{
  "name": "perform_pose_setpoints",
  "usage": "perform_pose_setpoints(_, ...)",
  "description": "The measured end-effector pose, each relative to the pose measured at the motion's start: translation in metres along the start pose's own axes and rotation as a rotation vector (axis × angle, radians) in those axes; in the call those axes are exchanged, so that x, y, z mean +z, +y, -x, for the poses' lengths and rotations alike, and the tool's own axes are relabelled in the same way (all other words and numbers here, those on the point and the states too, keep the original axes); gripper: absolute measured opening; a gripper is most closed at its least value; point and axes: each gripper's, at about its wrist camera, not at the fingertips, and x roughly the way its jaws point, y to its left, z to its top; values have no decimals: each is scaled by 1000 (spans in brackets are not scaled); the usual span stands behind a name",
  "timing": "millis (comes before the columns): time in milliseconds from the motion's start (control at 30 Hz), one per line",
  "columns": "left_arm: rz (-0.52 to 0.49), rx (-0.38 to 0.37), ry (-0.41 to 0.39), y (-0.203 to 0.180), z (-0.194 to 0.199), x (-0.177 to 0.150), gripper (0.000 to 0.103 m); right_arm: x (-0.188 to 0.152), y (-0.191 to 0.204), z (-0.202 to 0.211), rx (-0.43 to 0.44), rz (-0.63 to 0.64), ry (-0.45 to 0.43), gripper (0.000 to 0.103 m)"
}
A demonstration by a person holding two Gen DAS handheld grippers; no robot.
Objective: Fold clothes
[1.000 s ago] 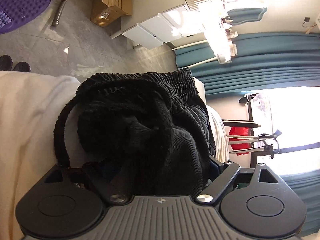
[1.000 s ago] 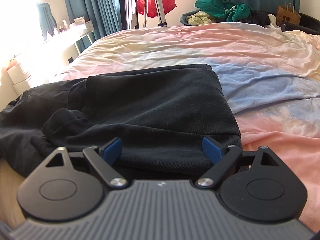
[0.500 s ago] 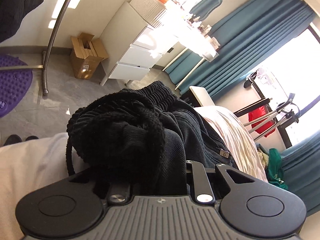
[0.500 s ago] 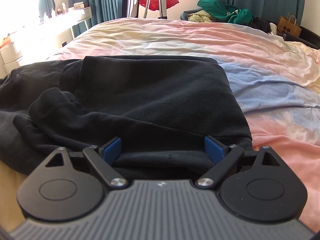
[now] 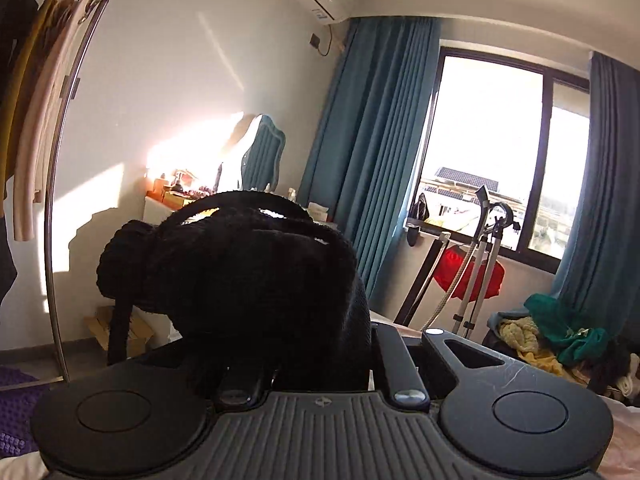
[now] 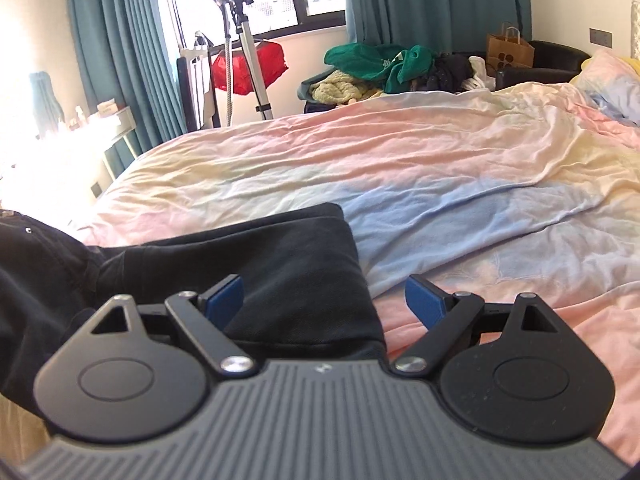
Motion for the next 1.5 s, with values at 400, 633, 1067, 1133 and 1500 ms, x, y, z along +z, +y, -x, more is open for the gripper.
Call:
perform_pose_setpoints(400, -422, -251, -141, -258, 71, -158, 13, 33, -101, 13, 61, -383, -75, 89)
perform_pose_setpoints(633, -916, -420, 13, -326, 81, -294, 14, 34, -137, 6, 104, -493, -81, 90)
perform_pose_setpoints(1067, -1051, -534, 57, -244, 65, -286, 83, 27, -138, -14, 321, -599, 45, 90)
perform_pose_setpoints(1133, -1099, -551, 32, -221, 70, -280, 84, 26, -135, -14, 311, -595, 59, 90)
perform_pose_setpoints(1500, -1062, -484, 106, -94, 41, -234, 81, 6, -94, -42, 289, -515, 222, 90)
